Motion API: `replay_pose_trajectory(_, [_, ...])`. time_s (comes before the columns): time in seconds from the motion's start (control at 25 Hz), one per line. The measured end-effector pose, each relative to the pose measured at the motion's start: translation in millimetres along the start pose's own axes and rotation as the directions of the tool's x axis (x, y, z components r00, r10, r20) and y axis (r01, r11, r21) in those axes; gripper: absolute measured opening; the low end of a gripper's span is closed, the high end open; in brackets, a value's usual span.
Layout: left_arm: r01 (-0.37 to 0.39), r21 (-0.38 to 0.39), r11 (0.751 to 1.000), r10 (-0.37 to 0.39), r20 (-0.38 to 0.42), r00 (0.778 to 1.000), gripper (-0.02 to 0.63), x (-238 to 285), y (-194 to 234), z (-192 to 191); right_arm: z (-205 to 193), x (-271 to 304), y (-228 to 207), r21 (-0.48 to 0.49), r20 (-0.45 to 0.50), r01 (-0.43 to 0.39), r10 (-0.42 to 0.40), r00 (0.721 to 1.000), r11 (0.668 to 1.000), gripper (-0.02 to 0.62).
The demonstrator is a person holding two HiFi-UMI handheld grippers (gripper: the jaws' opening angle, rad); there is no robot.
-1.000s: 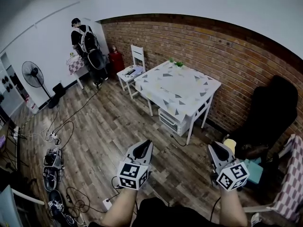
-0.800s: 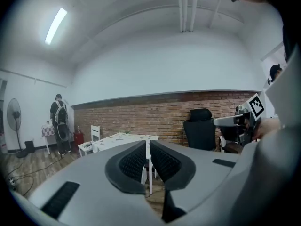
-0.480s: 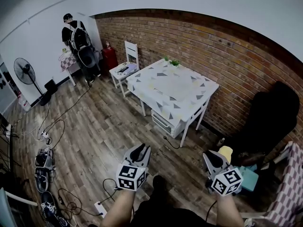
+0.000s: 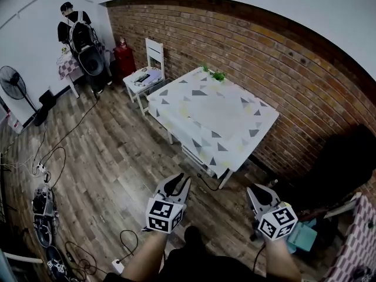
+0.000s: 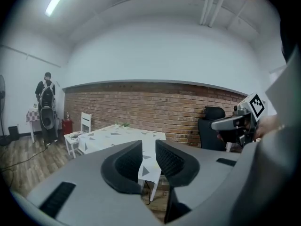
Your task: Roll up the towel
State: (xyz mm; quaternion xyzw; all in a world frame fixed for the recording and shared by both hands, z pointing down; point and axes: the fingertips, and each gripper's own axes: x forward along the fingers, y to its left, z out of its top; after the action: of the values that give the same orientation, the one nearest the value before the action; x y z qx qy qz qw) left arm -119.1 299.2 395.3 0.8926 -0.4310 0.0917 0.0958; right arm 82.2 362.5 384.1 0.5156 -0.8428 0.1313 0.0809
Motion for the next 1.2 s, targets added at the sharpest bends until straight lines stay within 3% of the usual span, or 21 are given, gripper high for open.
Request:
replay_pose_trajectory(0.28, [0.052,-0.007,0.999,-0.052,-0.013,0.999,0.097,55,43,14,18,70,-12,-0.013,-0.037,0.008,-0.009,0.999,1.000,0.057])
replay_pose_trajectory(0.76, [0.110,0.027,0.994,-0.107,-0.088,0.990,0.097,117,52,14,27,134,-58,0.025,-0.074,0.023,-0.022,0.997,0.999,0.057])
replay_pose_trajectory(1.04, [0.121,0.060,0.991,-0.110,-0.158,0.981,0.097,192,60,2,21,192,-113,0.021,-0.119,-0.005,0.008,0.993,1.000,0.062])
replay_pose_trajectory(1.2, [0.139,0.074,0.988,-0.117,-0.239,0.964,0.097,246,64,-5,7,226,-159,0.013,-0.180,-0.012,0.014,0.984,1.000,0.072])
